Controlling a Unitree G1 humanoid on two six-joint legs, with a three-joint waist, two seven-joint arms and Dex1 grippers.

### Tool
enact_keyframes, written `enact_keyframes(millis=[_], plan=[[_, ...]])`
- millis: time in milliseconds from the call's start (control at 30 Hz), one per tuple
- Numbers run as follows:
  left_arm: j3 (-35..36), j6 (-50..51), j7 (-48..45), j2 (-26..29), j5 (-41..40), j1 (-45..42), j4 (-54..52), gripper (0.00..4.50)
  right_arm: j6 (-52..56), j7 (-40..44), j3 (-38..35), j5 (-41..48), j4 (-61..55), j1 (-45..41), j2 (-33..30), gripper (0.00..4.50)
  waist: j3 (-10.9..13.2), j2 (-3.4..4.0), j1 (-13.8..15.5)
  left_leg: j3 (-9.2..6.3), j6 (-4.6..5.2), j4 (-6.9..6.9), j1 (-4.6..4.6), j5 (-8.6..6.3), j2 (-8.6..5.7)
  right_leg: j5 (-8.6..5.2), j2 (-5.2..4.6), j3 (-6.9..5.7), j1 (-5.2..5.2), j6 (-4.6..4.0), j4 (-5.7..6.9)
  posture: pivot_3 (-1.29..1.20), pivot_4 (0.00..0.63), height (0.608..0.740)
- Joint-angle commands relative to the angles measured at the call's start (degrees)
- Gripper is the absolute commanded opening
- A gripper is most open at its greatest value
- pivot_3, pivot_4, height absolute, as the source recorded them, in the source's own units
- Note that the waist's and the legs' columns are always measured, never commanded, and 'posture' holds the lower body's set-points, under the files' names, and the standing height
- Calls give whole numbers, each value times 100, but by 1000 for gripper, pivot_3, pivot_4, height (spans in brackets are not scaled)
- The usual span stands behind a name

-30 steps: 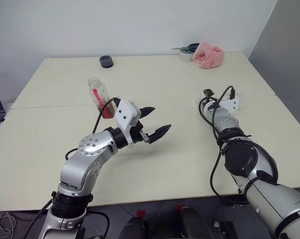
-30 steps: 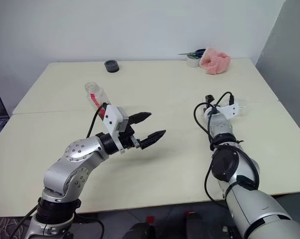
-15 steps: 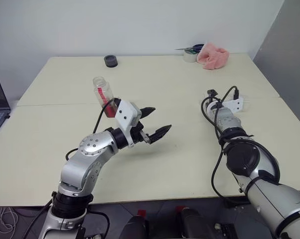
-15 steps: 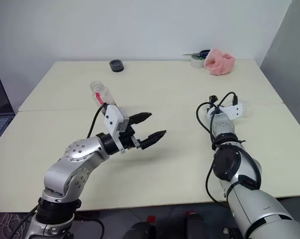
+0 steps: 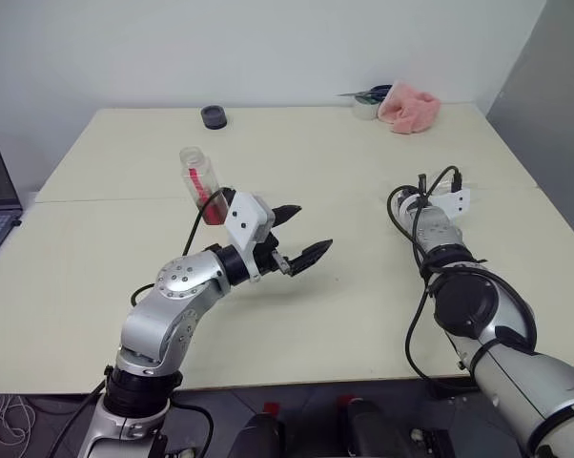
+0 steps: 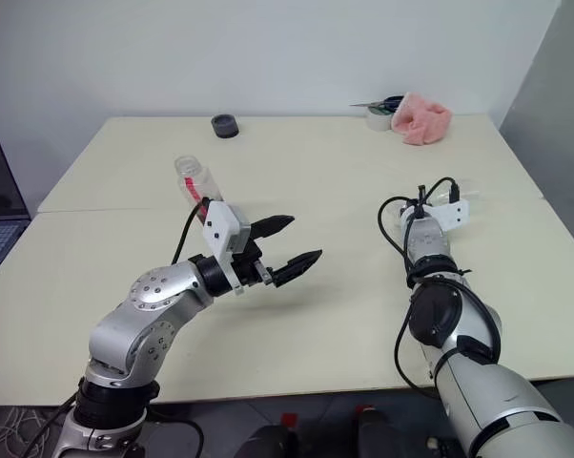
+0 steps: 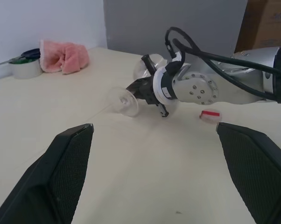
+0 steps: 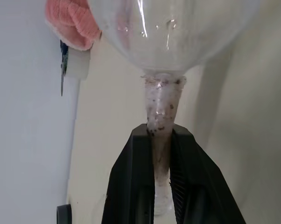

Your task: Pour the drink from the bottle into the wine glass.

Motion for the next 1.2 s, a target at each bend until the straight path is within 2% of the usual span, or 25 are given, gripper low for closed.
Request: enact_keyframes(millis=[33,200,367,500,700,1033,1200], plan=[[-45,-14,34,-24,-24,47,-279,4500,-14,178,270,-350,-52,-29,-47,159,0,0,-4,3,0,-1,0,0,1,0,0,0,-2,0,0,0,150,740],[-59,46,163,56,57,309,-437,4500,-14,406,670,-741,-159,-308,67,159,2,3,-35,5,0,-2,0,0,3,0,-1,1,-6,0,1,0,150,740],[131,202,498,197,110,1256,-907,4500,-183,745,1559,-1578,-370,-653,330,159,10,17,-175,22,-1,-16,-1,0,10,0,-2,14,-26,-1,6,0,150,740],[301,227,1097,-57,150,2126,-1509,4500,-754,972,2778,-2835,-548,-461,475,159,10,18,-187,20,-2,-17,-5,0,12,0,-3,13,-30,-1,3,0,150,740],[522,-64,1452,-66,491,2416,-1672,4500,-1325,915,3734,-3885,-691,134,473,159,10,18,-67,-5,-1,-7,0,0,4,0,-4,5,-14,-1,4,0,150,740],[849,-182,1688,-184,485,2740,-1952,4500,-1484,912,3942,-4143,-994,937,577,159,10,19,-44,6,-3,-11,-1,0,7,0,-1,2,-21,-2,2,0,150,740],[851,-158,1671,-160,473,2736,-1952,4500,-1071,957,3825,-3968,-1444,1373,555,159,10,18,-39,5,-2,-10,-1,0,6,0,-1,1,-16,-1,1,0,150,740]])
